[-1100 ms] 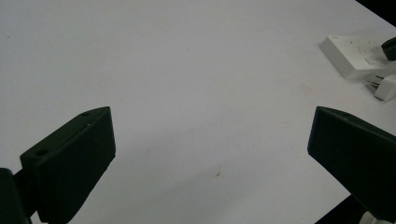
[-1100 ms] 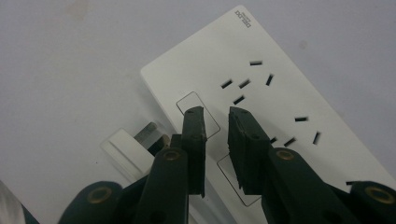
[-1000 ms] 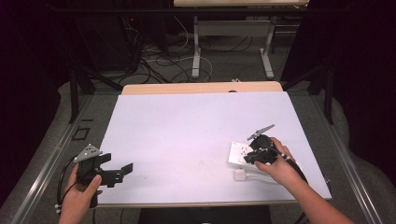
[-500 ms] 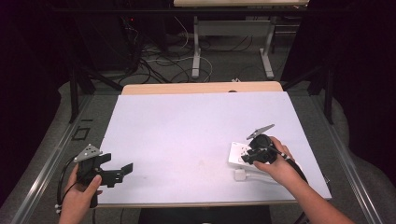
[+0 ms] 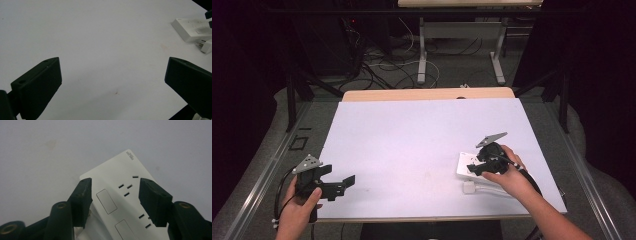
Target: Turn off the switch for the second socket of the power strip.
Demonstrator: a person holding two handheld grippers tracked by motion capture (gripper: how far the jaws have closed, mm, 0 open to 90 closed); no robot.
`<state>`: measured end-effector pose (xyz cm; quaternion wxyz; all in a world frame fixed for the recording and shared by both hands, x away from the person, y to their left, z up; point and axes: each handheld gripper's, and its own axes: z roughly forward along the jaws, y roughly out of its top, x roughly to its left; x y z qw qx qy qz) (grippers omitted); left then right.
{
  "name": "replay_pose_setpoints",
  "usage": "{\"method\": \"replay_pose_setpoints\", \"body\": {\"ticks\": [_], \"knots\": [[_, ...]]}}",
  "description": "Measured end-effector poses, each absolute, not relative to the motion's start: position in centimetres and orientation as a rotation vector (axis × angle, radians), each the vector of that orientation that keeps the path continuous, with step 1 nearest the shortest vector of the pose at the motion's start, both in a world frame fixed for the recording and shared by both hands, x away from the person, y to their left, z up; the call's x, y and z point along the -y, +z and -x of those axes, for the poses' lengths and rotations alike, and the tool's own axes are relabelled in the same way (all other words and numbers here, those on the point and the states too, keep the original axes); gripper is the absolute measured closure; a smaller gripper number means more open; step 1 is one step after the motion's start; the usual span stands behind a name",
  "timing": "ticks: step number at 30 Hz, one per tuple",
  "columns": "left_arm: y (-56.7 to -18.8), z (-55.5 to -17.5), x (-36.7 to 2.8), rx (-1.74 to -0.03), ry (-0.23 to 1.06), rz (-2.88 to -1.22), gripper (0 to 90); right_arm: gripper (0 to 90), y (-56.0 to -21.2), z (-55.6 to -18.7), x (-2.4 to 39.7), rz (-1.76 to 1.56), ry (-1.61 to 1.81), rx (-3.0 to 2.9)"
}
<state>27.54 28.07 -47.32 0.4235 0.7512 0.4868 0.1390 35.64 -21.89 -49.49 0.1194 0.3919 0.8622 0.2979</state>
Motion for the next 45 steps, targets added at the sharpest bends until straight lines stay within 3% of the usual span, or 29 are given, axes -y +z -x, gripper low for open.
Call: {"method": "replay_pose_setpoints", "body": {"ticks": [6, 24, 45], "knots": [[-47.3, -27.6, -28.0, -1.214, 0.345, -1.889, 1.0, 32.3, -49.5, -35.7, 22.1, -1.083, 0.871, -2.452], [-47.5, -27.6, -28.0, -1.219, 0.343, -1.886, 1.0, 27.1, -49.2, -35.1, 23.4, -1.169, 1.003, -2.338], [-47.5, -27.6, -28.0, -1.22, 0.344, -1.883, 1.0, 13.4, -48.8, -34.2, 23.8, -1.192, 1.083, -2.264]]}}
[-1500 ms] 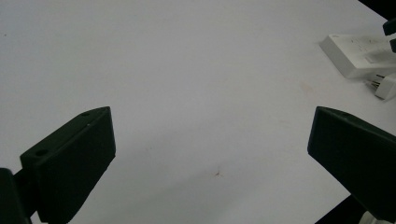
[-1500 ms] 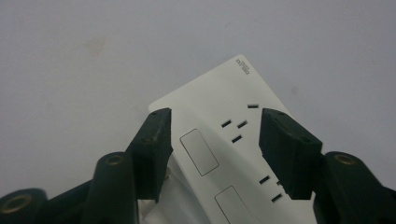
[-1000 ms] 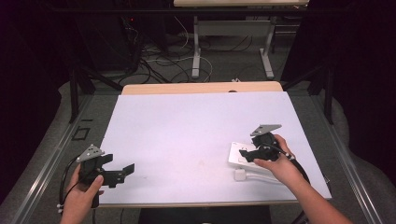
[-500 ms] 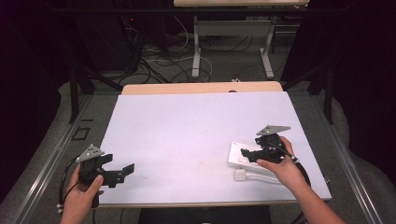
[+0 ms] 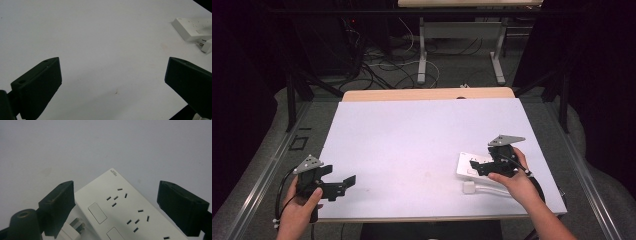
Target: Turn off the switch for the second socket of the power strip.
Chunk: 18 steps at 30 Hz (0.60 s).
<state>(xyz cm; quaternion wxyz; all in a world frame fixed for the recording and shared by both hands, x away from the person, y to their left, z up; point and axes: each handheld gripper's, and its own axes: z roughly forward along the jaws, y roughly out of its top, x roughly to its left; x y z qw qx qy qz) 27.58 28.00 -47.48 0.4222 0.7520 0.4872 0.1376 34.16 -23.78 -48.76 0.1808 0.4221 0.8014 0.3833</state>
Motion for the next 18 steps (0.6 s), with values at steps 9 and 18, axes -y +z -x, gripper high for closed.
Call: {"method": "replay_pose_setpoints", "body": {"ticks": [9, 18], "knots": [[-47.5, -27.6, -28.0, -1.219, 0.344, -1.881, 1.0, 3.7, -48.2, -33.4, 23.5, -1.184, 1.102, -2.233], [-47.4, -27.6, -28.0, -1.217, 0.345, -1.88, 1.0, 0.0, -47.5, -32.9, 23.4, -1.179, 1.13, -2.206]]}}
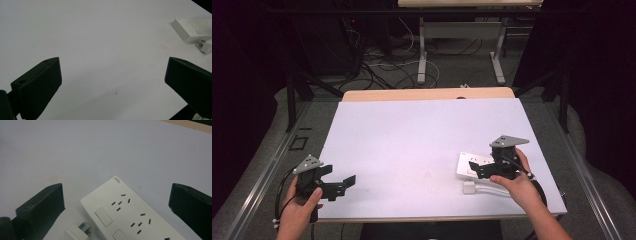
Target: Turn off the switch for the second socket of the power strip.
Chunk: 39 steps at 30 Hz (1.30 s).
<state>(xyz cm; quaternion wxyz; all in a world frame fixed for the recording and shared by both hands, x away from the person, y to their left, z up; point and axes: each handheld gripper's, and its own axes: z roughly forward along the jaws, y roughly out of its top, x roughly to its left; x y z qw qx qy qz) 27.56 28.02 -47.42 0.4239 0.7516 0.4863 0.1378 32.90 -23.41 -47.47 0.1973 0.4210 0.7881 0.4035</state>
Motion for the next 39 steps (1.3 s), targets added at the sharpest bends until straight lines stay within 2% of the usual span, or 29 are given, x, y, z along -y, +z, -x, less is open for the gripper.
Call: {"method": "replay_pose_setpoints", "body": {"ticks": [15, 39], "knots": [[-47.4, -27.6, -28.1, -1.217, 0.346, -1.877, 1.0, 0.0, -46.5, -32.1, 23.7, -1.202, 1.164, -2.177], [-47.3, -27.5, -28.2, -1.22, 0.35, -1.874, 1.0, 0.0, -46.2, -30.1, 26.9, -1.273, 1.176, -2.096]]}}
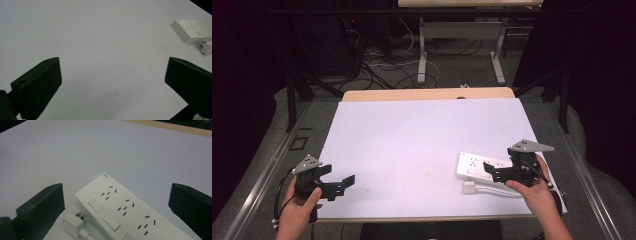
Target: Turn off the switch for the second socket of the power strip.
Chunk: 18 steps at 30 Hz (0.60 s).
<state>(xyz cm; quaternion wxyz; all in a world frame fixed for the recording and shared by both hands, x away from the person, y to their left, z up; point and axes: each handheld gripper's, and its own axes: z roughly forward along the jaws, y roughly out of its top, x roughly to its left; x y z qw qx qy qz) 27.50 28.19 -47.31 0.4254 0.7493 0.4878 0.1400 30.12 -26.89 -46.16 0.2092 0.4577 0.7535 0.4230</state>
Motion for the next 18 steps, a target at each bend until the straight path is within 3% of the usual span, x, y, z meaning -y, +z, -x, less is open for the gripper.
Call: {"method": "replay_pose_setpoints", "body": {"ticks": [18], "knots": [[-47.4, -27.5, -28.2, -1.226, 0.352, -1.871, 1.0, 0.6, -46.9, -28.7, 31.1, -1.406, 1.189, -1.958]]}}
